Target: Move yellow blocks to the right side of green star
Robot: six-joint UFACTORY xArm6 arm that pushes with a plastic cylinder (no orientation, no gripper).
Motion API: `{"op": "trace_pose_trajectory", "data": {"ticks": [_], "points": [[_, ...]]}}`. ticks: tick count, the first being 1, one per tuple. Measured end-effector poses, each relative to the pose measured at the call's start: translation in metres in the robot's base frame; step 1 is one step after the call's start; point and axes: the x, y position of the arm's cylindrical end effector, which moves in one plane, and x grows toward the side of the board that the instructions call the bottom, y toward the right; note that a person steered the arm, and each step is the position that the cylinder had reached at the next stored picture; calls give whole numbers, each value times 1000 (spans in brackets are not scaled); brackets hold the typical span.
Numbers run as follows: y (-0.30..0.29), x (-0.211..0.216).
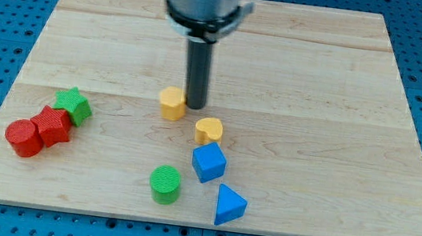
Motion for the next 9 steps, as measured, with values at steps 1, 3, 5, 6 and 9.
{"op": "trace_pose_trajectory", "data": {"ticks": [1,3,5,6,9], "points": [[-40,0],[-74,4],[76,4],[106,38],[7,40]]}}
